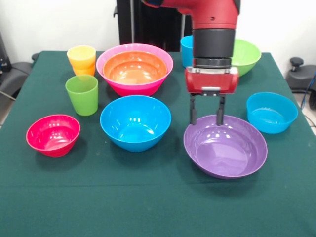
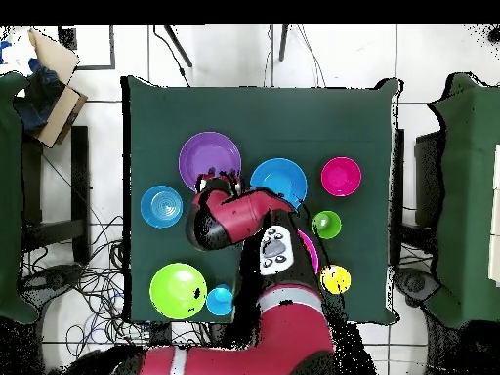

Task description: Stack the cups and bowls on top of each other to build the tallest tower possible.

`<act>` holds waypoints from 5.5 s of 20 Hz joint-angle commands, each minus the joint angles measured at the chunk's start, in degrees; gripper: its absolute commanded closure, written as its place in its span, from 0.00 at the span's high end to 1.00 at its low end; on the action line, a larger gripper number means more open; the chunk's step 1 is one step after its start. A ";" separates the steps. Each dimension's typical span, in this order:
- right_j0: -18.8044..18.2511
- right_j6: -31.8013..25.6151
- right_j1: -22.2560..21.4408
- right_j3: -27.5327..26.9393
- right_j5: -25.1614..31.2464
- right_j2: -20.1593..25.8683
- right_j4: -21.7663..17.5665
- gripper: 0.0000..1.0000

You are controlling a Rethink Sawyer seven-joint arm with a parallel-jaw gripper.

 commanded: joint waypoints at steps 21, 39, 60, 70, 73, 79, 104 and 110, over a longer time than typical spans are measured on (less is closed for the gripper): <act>1.29 -3.29 7.57 -4.48 3.53 3.63 -6.26 1.00; -0.26 -3.73 6.07 -3.33 4.24 5.25 -7.28 0.00; -9.55 -16.99 -27.24 15.64 39.25 19.30 8.53 0.00; -14.70 -18.48 -30.98 16.39 42.34 26.59 11.11 0.00; -16.63 -19.23 -31.50 16.71 42.86 28.94 11.27 0.00; -21.02 -21.74 -25.22 17.17 34.22 34.45 4.21 0.00; -34.59 -20.15 -31.03 27.28 32.52 51.01 -0.36 0.00; -40.10 -21.91 -38.47 31.08 36.37 58.62 7.72 0.00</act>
